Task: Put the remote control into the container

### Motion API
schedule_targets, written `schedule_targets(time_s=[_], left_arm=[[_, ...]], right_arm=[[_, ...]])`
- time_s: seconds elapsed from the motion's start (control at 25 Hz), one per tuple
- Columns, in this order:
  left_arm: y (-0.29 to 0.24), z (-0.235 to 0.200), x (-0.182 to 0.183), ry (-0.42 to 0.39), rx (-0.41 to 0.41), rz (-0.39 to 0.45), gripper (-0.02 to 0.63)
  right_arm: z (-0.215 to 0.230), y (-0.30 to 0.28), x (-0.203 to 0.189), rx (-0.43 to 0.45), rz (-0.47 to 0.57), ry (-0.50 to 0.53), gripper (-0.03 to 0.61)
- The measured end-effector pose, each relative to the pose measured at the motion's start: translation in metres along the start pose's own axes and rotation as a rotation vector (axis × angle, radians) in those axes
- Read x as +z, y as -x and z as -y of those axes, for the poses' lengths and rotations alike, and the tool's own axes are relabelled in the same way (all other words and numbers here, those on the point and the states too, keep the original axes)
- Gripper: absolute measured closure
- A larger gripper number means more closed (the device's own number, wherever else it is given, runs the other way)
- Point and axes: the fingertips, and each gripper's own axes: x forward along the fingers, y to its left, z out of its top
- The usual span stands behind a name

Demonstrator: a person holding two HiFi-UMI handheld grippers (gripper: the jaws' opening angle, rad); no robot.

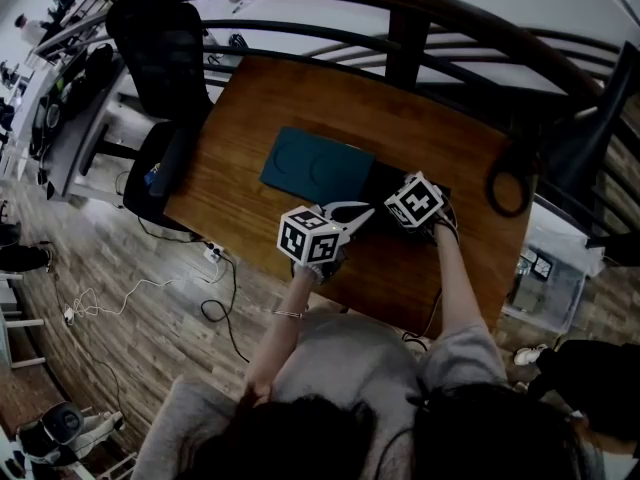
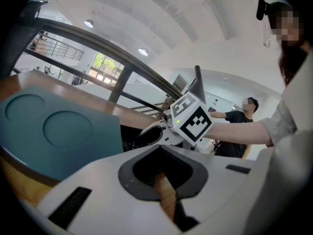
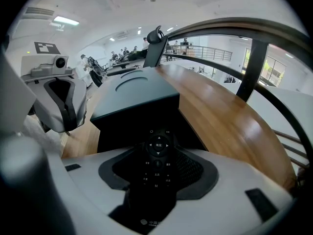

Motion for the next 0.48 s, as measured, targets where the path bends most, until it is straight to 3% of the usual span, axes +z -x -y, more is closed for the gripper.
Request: schedule_targets(time_s=[0.48], left_arm=[[0.0052, -0.0021, -0.0014, 0.006, 0.007, 0.005, 0.611]], right_arm=[[-0.0047, -0.0027, 0.0007, 0.009, -0.001, 0.008, 0.353]])
